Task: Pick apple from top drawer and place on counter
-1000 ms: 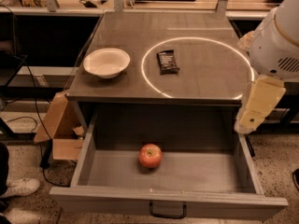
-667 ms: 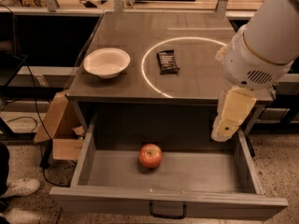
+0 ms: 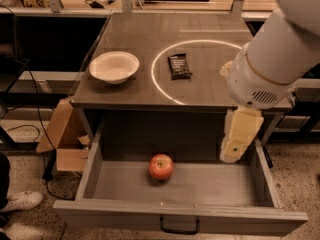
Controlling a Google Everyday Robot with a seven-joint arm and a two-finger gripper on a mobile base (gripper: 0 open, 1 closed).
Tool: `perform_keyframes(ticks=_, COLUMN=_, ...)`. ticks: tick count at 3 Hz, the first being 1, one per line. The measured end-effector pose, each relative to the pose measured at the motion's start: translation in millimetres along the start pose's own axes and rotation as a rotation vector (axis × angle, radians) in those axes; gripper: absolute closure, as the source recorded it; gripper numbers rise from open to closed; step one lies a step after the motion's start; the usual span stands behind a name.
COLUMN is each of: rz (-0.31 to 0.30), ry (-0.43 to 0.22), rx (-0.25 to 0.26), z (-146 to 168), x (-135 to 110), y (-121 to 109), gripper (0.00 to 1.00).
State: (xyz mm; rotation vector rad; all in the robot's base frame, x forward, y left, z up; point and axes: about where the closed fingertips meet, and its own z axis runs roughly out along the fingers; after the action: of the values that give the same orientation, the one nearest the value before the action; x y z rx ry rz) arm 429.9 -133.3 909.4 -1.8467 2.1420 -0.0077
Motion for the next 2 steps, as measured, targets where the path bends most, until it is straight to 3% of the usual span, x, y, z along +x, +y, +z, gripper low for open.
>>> perform_keyframes(ticks=1, rz=-0.072, ry=0.044, rx=-0.07, z=67.8, x=-6.3, y=18.0, gripper=0.0)
perform_keyframes(ticks=2, rz=-0.071, ry=0.042, rx=-0.069, z=71.0, x=-6.6, y=18.2, gripper=0.0)
